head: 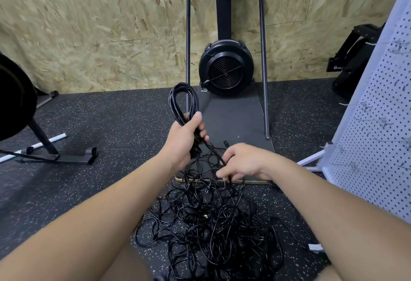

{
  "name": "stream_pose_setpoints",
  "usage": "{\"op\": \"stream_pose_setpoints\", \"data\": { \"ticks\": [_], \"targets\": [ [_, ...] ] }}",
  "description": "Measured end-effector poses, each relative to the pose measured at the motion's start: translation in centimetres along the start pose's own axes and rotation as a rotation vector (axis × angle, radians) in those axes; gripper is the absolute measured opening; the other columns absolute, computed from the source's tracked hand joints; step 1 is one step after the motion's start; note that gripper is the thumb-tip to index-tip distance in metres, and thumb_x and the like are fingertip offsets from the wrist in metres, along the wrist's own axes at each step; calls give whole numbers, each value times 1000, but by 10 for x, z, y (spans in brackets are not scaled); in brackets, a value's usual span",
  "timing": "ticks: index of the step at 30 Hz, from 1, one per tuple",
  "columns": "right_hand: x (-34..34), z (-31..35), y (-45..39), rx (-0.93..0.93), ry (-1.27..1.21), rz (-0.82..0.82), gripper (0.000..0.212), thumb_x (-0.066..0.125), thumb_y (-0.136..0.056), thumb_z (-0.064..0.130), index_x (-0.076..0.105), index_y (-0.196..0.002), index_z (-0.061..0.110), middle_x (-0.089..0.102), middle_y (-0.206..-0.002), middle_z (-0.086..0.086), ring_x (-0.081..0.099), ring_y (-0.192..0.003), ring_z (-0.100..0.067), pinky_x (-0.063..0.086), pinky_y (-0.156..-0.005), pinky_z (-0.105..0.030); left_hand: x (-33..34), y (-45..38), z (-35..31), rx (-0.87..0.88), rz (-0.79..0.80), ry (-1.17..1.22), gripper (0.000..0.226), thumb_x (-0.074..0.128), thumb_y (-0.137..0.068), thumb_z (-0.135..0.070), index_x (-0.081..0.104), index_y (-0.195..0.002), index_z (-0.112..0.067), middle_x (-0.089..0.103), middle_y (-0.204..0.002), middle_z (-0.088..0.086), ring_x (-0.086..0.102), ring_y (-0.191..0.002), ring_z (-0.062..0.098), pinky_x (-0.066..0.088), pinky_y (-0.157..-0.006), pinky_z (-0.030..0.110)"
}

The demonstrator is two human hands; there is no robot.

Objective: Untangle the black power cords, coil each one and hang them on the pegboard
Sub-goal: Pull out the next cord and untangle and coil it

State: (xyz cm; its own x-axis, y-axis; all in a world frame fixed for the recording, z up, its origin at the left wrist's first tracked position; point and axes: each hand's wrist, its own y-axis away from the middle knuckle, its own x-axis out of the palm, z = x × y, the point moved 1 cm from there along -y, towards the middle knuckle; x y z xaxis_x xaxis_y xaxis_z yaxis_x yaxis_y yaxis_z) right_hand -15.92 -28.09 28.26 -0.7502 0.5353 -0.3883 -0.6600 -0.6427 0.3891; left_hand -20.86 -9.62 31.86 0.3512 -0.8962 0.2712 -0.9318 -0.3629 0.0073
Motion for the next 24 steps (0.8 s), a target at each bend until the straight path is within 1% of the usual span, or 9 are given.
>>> {"op": "stream_pose_setpoints", "data": {
  "ticks": [2, 6, 9, 11, 13, 16, 18, 21, 24],
  "targets": [
    [-4, 4, -4, -11, -79, -193, 33, 93, -87, 13, 72, -111, 5, 82, -93, -21, 74, -76, -19, 57, -78, -41, -9, -4, -4, 24, -87, -36, 28, 63, -111, -24, 58, -85, -19, 50, -75, 1, 48, -64, 17, 48, -65, 35],
    [-13, 19, 0, -152, -83, -379, 24, 95, -85, 32, 80, -83, 13, 80, -75, -8, 64, -61, -13, 45, -65, -27, -23, -8, -8, -15, -182, -67, 44, 66, -107, -33, 63, -63, -30, 54, -70, -3, 54, -57, 15, 34, -69, 36],
    [-17, 38, 11, -268, 125, -478, 28, 85, -96, 40, 79, -78, 18, 75, -68, 1, 57, -48, -1, 45, -49, -20, -25, -10, -10, 8, -174, -91, 33, 65, -109, -30, 58, -77, -22, 52, -71, -2, 51, -60, 17, 43, -64, 34],
    [-21, 47, 18, -323, 305, -537, 33, 76, -102, 44, 76, -77, 21, 74, -71, 4, 62, -56, -6, 50, -54, -28, -24, -10, -10, 13, -139, -131, 31, 65, -108, -31, 57, -80, -19, 52, -72, 0, 50, -63, 19, 47, -65, 35],
    [-22, 52, 25, -352, 407, -468, 36, 70, -104, 47, 75, -78, 23, 74, -72, 1, 67, -63, -18, 57, -62, -36, -23, -8, -11, 22, -101, -210, 33, 66, -106, -35, 59, -79, -18, 52, -73, 3, 51, -66, 23, 45, -68, 38],
    [-17, 53, 31, -379, 346, -260, 40, 64, -108, 45, 74, -78, 22, 67, -68, -10, 49, -50, -21, 43, -53, -35, -18, 0, -11, -12, 8, -283, 37, 66, -107, -46, 58, -86, -16, 53, -77, 5, 50, -69, 24, 46, -61, 34],
    [-14, 53, 31, -398, 223, -196, 42, 59, -111, 42, 72, -82, 14, 53, -64, -5, 40, -55, -21, 35, -54, -35, -10, 10, -10, -118, 96, -281, 48, 65, -103, -63, 60, -87, -18, 57, -80, 4, 51, -67, 20, 45, -61, 30],
    [-14, 50, 28, -353, 22, -198, 47, 56, -113, 40, 67, -88, 1, 46, -62, 3, 34, -52, -15, 31, -52, -29, 6, 22, -4, -242, 244, -242, 74, 55, -94, -85, 65, -79, -14, 59, -78, 8, 52, -65, 18, 44, -62, 28],
    [-14, 47, 26, -324, -69, -270, 48, 63, -111, 43, 69, -81, 5, 49, -56, 8, 38, -47, -7, 34, -53, -24, 15, 26, 5, -308, 366, -144, 74, 64, -81, -91, 62, -78, -16, 57, -80, 2, 49, -66, 13, 43, -61, 25]
  ]
}}
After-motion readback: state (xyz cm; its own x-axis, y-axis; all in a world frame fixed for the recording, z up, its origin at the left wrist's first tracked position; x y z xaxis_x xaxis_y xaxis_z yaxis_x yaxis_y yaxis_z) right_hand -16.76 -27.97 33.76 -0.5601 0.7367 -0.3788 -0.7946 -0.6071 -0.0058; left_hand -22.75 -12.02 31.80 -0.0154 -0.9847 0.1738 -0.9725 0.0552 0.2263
